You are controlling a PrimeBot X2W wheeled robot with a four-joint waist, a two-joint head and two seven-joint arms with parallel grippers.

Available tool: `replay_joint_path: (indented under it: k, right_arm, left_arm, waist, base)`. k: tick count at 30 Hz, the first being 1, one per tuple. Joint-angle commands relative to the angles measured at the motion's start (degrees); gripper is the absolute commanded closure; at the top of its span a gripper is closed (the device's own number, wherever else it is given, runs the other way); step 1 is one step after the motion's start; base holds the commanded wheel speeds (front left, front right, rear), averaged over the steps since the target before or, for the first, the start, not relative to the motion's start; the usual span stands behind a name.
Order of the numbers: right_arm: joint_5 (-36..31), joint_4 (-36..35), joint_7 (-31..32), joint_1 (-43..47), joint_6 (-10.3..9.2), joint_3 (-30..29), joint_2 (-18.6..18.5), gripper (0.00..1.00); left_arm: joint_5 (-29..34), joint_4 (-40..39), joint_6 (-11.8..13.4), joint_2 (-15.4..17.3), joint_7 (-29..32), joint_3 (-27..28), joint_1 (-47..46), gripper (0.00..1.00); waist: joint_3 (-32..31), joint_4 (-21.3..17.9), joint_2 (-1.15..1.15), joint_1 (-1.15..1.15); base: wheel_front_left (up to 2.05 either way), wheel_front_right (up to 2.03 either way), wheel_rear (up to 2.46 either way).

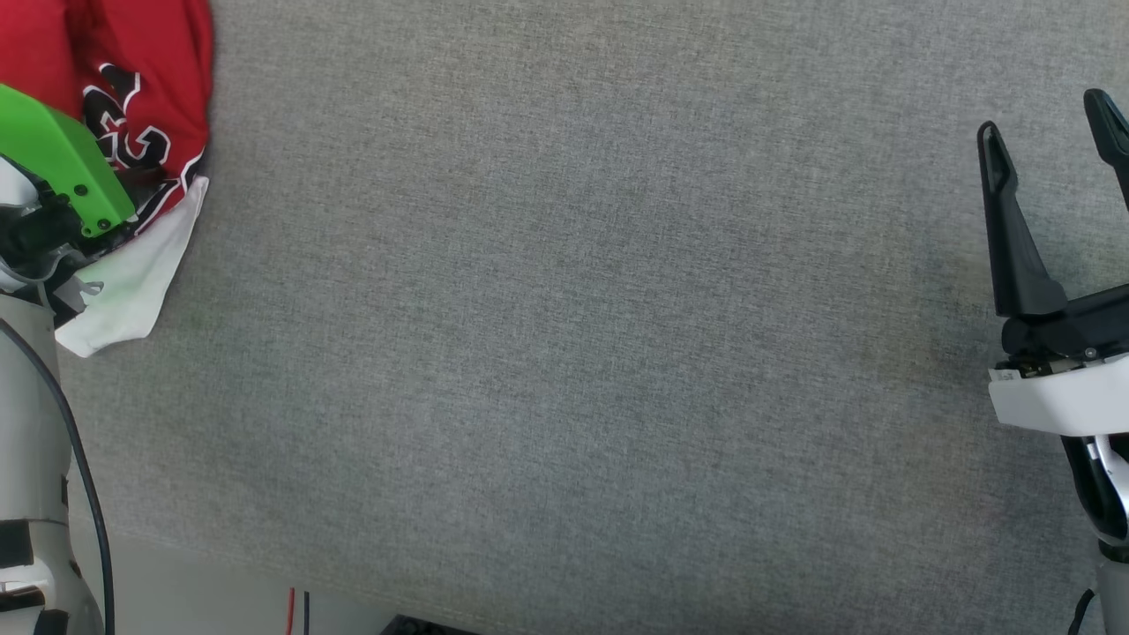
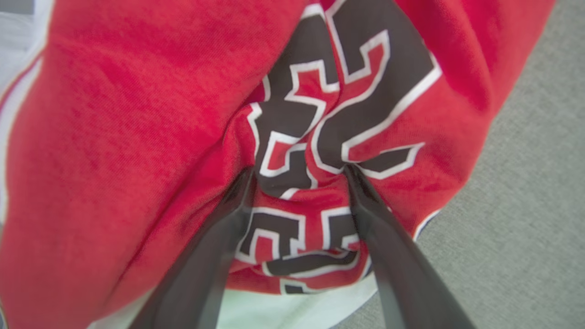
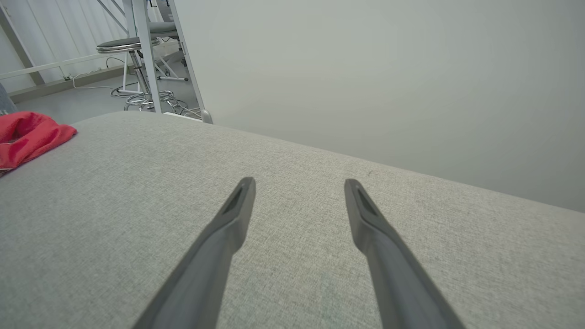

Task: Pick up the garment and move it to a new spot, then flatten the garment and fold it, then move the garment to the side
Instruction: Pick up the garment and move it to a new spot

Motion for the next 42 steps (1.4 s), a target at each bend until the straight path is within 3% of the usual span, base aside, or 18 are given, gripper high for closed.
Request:
replay_joint_path:
  k: [1,2,3,9,15,23,33,42]
  right_arm:
    - [0.4,-0.7,0.2,-0.5,-0.05,-0.2,-0.2,0.00]
    - [0.4,-0.9,0.3,-0.5,-0.05,-0.3,-0.3,0.00]
    - [0.4,-1.1,0.3,-0.6,-0.05,-0.3,-0.3,0.00]
    - [0.4,-0.7,0.2,-0.4,-0.05,-0.5,-0.1,0.00]
    - [0.6,1.1,-0.9,0.3,-0.05,-0.3,1.3,0.00]
    - [0.7,5.6,-3.7,2.1,-0.05,0.7,5.4,0.00]
    - [0.2,9.5,-5.8,5.8,-0.05,-0.4,9.4,0.00]
    - [-0.5,11.4,-6.6,9.2,-0.05,-1.7,12.1,0.00]
  left_arm:
    - [0.4,2.3,1.1,-2.5,2.5,-1.5,3.4,0.00]
    - [0.1,2.0,1.2,-2.4,2.7,-1.3,3.5,0.79]
    - [0.0,1.9,1.3,-2.3,3.0,-1.3,3.6,1.00]
    - [-0.1,-0.3,2.3,-1.9,2.1,-0.9,4.0,1.00]
    - [2.4,-3.9,3.8,0.0,-4.0,-0.7,4.8,1.00]
    - [5.7,-8.6,4.0,2.0,-22.6,0.9,7.6,1.00]
    - [7.9,-13.0,5.1,0.9,-38.2,2.0,13.9,1.00]
    - [8.1,-19.6,4.6,-1.1,-41.9,0.7,19.8,1.00]
  waist:
    - [0.2,-0.2,-0.01,0.00]
    - [0.3,-0.2,-0.01,0.00]
    - [0.3,-0.2,-0.01,0.00]
    - [-1.1,-0.2,-0.01,0.00]
    - [-5.0,-0.2,-0.01,0.00]
    - [-13.7,-0.8,-0.01,0.00]
    - [-21.5,-1.6,-0.01,0.00]
    - [-27.4,-4.1,-0.01,0.00]
  base:
    - [0.00,0.00,0.00]
    - [0.00,0.00,0.00]
    - [0.00,0.00,0.00]
    - [0.00,0.00,0.00]
    - [0.00,0.00,0.00]
    - [0.00,0.00,0.00]
    - [0.00,0.00,0.00]
    - [0.00,0.00,0.00]
